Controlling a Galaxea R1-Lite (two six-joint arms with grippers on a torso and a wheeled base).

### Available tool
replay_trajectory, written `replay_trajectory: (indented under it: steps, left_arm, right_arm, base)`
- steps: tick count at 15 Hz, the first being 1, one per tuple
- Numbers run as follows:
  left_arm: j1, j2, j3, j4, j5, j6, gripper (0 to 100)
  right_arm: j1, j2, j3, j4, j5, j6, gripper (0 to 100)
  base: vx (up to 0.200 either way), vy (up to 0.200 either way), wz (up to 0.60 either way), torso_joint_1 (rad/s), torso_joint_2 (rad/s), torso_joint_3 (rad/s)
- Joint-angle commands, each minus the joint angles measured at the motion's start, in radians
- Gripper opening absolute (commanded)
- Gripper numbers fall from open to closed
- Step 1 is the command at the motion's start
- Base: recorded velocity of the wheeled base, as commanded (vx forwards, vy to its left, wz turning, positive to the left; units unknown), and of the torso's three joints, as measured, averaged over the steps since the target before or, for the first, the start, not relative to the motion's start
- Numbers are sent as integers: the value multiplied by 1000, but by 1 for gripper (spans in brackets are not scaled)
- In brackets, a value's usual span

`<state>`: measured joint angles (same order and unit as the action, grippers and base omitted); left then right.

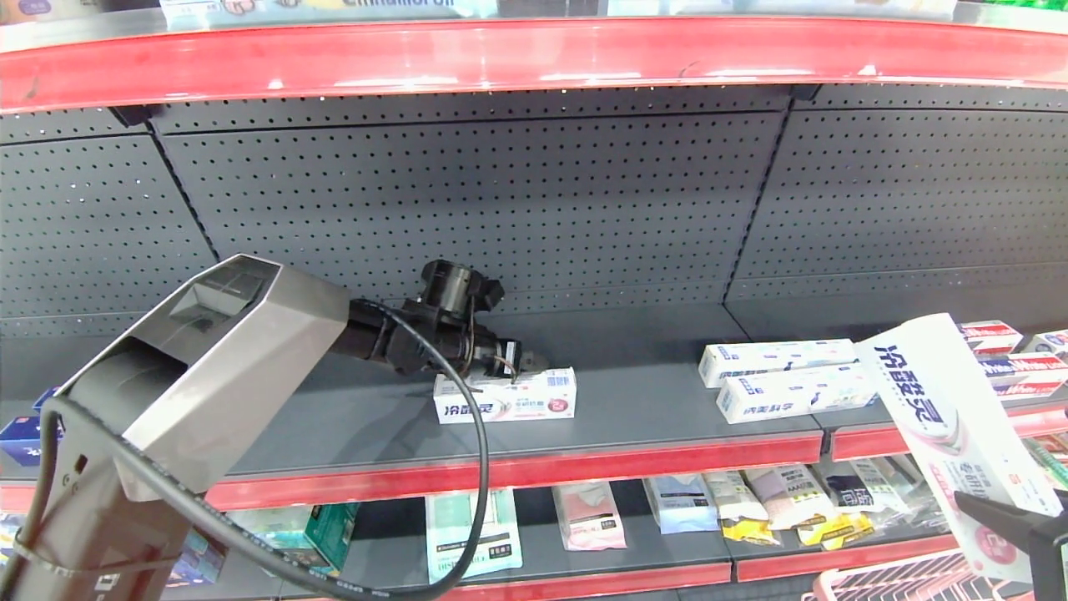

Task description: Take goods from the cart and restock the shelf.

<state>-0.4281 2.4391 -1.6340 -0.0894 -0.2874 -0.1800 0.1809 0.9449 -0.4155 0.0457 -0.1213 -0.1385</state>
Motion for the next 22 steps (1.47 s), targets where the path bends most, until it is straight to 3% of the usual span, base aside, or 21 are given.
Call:
replay_trajectory:
  steps: [1,5,22]
  left_arm:
    - [0,-8,6,0,-6,-1,100]
    - [-3,-37,72,-4,-33,7,100]
    - [-4,-104,181,-20,-85,10,100]
  right_arm:
    - [0,0,4,-1,0,0,0]
    - [0,-1,6,-1,0,2,0]
    - [0,-6,18,-4,0,2,0]
  base:
    - [0,0,0,0,0,0]
    - [0,0,0,0,0,0]
    - [0,0,0,0,0,0]
